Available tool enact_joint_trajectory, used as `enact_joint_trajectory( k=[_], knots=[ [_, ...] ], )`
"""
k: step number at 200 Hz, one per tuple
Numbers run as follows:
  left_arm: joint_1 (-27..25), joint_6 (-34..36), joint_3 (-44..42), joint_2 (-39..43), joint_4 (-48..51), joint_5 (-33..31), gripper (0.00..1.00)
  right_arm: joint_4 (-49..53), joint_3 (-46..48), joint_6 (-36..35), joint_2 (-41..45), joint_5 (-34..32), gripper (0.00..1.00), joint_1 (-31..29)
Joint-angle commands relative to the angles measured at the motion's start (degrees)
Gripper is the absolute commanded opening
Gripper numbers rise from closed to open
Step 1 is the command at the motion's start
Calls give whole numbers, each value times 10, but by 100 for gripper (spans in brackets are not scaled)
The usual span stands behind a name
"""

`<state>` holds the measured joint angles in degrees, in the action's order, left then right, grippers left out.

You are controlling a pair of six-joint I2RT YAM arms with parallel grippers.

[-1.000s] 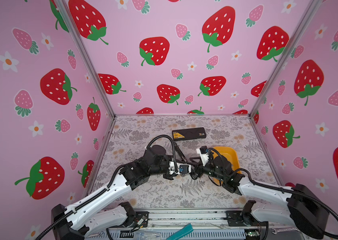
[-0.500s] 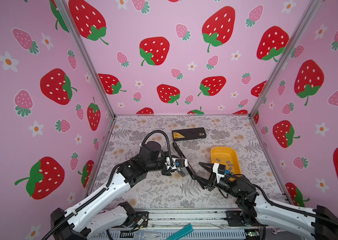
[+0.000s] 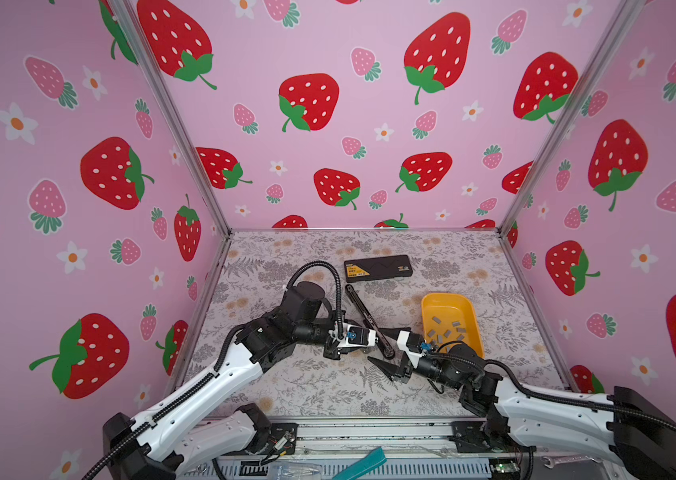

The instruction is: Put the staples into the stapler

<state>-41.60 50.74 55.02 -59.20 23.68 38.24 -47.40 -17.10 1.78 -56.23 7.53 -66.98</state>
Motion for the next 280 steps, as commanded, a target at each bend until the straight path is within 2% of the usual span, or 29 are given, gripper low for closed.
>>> enact_joint_trajectory(
  k=[1, 89, 122, 183, 202, 221, 244, 261, 280],
  knots=[
    [0, 16, 30, -3, 19, 45, 0, 23, -26, -27, -15, 6, 72, -9],
    [-15, 38, 40, -17, 54, 60, 0, 36, -44, -24, -45, -1, 62, -20],
    [-16, 40, 41, -22, 56, 61, 0, 31, -45, -25, -49, 17, 59, -21],
    [-20, 42, 42, -25, 58, 63, 0, 43, -58, -27, -65, 32, 39, -22],
    [-20, 40, 42, -24, 56, 58, 0, 56, -67, -25, -70, 29, 29, -22],
    [-20, 34, 38, -22, 49, 53, 5, 72, -77, -11, -74, 0, 20, -22],
    [-19, 15, 25, -13, 17, 39, 36, 79, -83, 2, -77, -12, 7, -22],
    [-18, -19, 10, -1, -23, 14, 47, 80, -85, 14, -78, -15, 0, -22],
    [-14, -71, 0, 13, -68, -39, 57, 85, -87, 27, -77, -30, 0, -22]
  ],
)
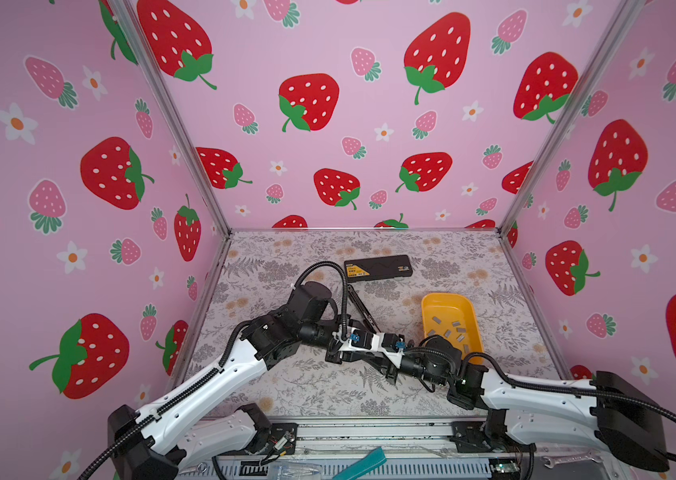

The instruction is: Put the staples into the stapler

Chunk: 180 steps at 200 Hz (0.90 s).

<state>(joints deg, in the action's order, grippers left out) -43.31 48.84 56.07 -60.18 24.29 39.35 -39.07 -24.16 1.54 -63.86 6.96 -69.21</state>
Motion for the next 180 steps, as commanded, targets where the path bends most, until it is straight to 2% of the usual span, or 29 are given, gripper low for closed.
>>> enact_joint_trajectory(
  k=[1, 19, 33, 43, 51, 59, 66, 84, 107, 117, 134, 158, 180],
  knots=[
    [3, -55, -10, 23, -78, -54, 57, 1, -16, 30, -1, -26, 0, 0],
    [7, -100, -10, 32, -109, -129, 61, 3, -16, 34, 0, -34, 0, 0],
    [9, -155, -16, 38, -153, -217, 65, 8, -21, 51, -5, -62, 0, 0],
    [8, -213, -17, 41, -181, -306, 67, 16, -28, 71, -10, -90, 0, 0],
    [9, -284, -8, 40, -184, -412, 70, 37, -39, 89, -13, -114, 0, 0],
    [13, -364, 10, 36, -162, -511, 77, 56, -50, 109, -16, -133, 0, 0],
    [24, -425, 26, 33, -134, -561, 84, 73, -62, 134, -20, -154, 0, 0],
    [60, -556, 24, 36, -79, -577, 100, 138, -101, 182, -46, -179, 0, 0],
    [80, -646, -69, 53, -137, -574, 99, 225, -155, 218, -111, -180, 0, 0],
    [86, -657, -114, 56, -177, -580, 99, 259, -177, 234, -143, -172, 0, -2],
    [94, -673, -187, 55, -231, -626, 99, 303, -200, 261, -191, -175, 0, -13],
    [101, -618, -317, 56, -389, -695, 99, 320, -209, 281, -233, -198, 0, -36],
    [135, -639, -317, 93, -361, -700, 99, 373, -242, 292, -259, -216, 0, -48]
  ],
)
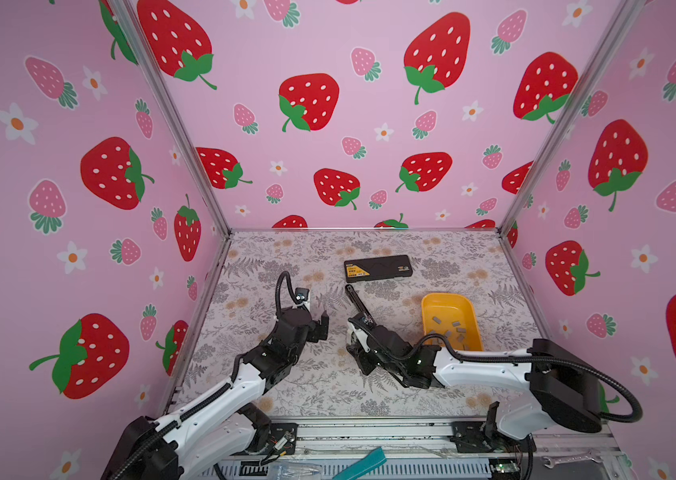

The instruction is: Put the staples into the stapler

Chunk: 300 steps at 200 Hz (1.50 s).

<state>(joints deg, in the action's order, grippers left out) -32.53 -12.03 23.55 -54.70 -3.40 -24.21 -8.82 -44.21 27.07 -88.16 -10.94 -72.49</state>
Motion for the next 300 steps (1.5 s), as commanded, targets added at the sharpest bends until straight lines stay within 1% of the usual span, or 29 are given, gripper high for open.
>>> enact_joint_trajectory(
  k=[1, 15, 52, 75, 122, 155, 163, 180, 197, 213, 245, 251, 254, 300],
  knots=[
    [29, -30, 9, 40, -84, -63, 99, 72, -42, 37, -17, -40, 0, -16],
    [39, -28, 5, 57, -87, -61, 99, 87, -43, 43, -20, -69, 0, -20],
    [40, -29, -22, 76, -106, -76, 99, 89, -49, 51, -44, -45, 0, -21],
    [41, -33, -32, 62, -129, -82, 99, 90, -57, 52, -68, -34, 0, -22],
    [42, -45, 0, 14, -109, -66, 99, 95, -70, 57, -108, -14, 6, -21],
    [43, -52, 2, 10, -107, -64, 99, 94, -71, 67, -119, -16, 8, -21],
    [43, -52, 1, 12, -107, -62, 99, 95, -71, 67, -119, -19, 10, -21],
    [43, -52, -1, 14, -107, -63, 99, 95, -70, 67, -119, -24, 21, -21],
    [43, -53, -1, 16, -107, -61, 99, 95, -71, 67, -122, -23, 26, -21],
    [44, -51, -2, 16, -106, -62, 99, 92, -70, 67, -123, -17, 28, -21],
    [43, -52, 0, 16, -103, -59, 99, 88, -69, 69, -124, -16, 29, -21],
    [44, -52, 0, 17, -102, -60, 99, 87, -69, 69, -125, -16, 31, -21],
    [43, -52, 0, 18, -102, -61, 99, 88, -69, 69, -126, -17, 34, -21],
    [44, -53, 0, 20, -102, -60, 99, 88, -72, 69, -133, -16, 39, -21]
  ],
)
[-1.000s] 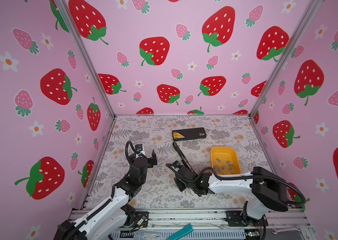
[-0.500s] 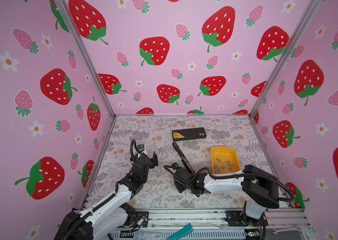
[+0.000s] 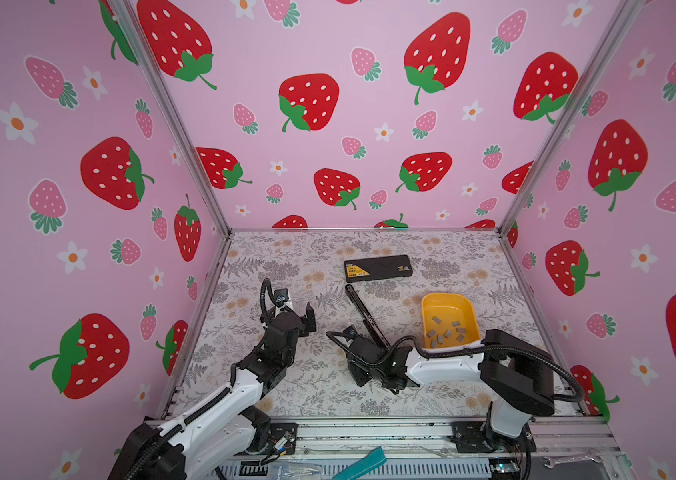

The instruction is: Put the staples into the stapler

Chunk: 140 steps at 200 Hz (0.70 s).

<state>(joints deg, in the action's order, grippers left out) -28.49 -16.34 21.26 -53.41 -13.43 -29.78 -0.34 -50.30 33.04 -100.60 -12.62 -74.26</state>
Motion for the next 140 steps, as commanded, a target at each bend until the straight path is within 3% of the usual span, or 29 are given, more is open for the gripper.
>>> enact_joint_trajectory(
  k=[1, 72, 94, 140],
  knots=[
    [4, -10, 23, 6, -2, -5, 99, 3, -11, 10, -8, 1, 39, -4],
    [4, -19, 27, -5, 0, 5, 99, -5, 8, -22, 67, -73, 49, -4],
    [4, -23, 28, -7, 5, 5, 99, -4, 24, -46, 130, -139, 50, -4],
    [5, -8, 30, -15, -2, 31, 99, -22, 97, -99, 309, -342, 38, 14]
  ],
)
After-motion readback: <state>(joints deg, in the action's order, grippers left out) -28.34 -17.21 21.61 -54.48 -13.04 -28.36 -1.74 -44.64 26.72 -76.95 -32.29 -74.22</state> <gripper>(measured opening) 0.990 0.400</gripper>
